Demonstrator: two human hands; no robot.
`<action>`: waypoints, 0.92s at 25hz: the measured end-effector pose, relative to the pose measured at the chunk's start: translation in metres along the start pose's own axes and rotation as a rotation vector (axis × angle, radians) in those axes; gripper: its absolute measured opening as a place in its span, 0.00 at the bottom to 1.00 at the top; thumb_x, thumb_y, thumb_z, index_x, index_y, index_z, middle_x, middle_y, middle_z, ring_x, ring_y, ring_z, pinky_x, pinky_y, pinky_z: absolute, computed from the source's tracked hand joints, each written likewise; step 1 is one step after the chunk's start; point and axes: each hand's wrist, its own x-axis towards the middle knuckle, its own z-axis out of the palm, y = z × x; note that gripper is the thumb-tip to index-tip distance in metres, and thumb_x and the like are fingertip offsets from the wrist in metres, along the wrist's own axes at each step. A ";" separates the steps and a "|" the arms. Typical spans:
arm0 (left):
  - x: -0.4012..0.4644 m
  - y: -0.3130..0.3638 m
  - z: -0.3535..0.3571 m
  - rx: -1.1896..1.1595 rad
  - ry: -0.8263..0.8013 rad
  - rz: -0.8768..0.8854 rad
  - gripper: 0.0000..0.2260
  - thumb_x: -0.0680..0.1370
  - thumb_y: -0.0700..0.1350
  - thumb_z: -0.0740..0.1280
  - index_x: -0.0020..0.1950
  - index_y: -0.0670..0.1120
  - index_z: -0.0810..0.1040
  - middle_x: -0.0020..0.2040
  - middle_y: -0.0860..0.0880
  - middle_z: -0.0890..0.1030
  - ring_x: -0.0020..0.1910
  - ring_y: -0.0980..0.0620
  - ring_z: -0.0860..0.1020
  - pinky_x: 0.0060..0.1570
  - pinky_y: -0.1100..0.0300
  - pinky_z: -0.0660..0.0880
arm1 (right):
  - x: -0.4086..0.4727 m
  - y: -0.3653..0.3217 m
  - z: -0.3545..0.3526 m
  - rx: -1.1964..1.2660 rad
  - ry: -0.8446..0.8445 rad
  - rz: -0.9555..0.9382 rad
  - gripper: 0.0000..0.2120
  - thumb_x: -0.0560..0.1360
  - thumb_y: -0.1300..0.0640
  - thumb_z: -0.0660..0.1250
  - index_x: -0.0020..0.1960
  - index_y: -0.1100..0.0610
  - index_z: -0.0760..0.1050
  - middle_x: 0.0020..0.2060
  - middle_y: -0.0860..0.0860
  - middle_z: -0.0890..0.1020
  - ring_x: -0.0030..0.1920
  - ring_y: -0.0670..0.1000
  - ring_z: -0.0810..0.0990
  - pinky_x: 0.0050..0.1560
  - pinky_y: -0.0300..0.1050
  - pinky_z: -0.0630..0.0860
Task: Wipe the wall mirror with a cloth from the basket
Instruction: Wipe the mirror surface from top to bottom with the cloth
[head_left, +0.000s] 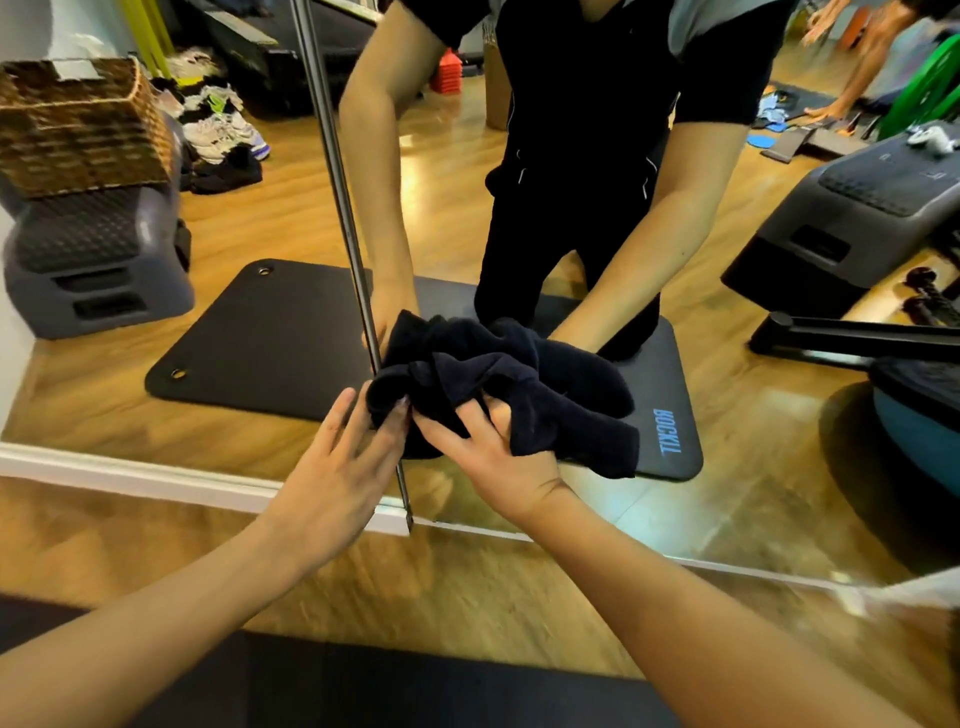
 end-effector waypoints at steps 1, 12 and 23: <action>-0.002 0.007 0.005 -0.008 -0.031 -0.004 0.29 0.74 0.39 0.65 0.73 0.31 0.68 0.76 0.32 0.59 0.76 0.24 0.54 0.76 0.32 0.46 | -0.008 -0.005 0.006 -0.007 -0.005 -0.001 0.29 0.78 0.59 0.65 0.76 0.44 0.64 0.71 0.58 0.67 0.58 0.58 0.73 0.53 0.53 0.83; 0.014 0.045 -0.002 -0.025 -0.294 -0.038 0.37 0.70 0.47 0.74 0.72 0.29 0.67 0.76 0.26 0.57 0.77 0.24 0.51 0.76 0.30 0.48 | -0.043 0.007 0.024 0.099 0.057 0.025 0.25 0.83 0.65 0.56 0.76 0.44 0.68 0.70 0.54 0.71 0.57 0.57 0.74 0.57 0.54 0.81; 0.095 0.140 -0.035 -0.118 -0.246 0.095 0.42 0.71 0.48 0.73 0.77 0.29 0.58 0.77 0.28 0.58 0.77 0.24 0.53 0.75 0.29 0.50 | -0.136 0.119 -0.012 0.100 0.146 0.100 0.20 0.81 0.62 0.66 0.66 0.41 0.80 0.62 0.50 0.81 0.50 0.54 0.76 0.51 0.52 0.81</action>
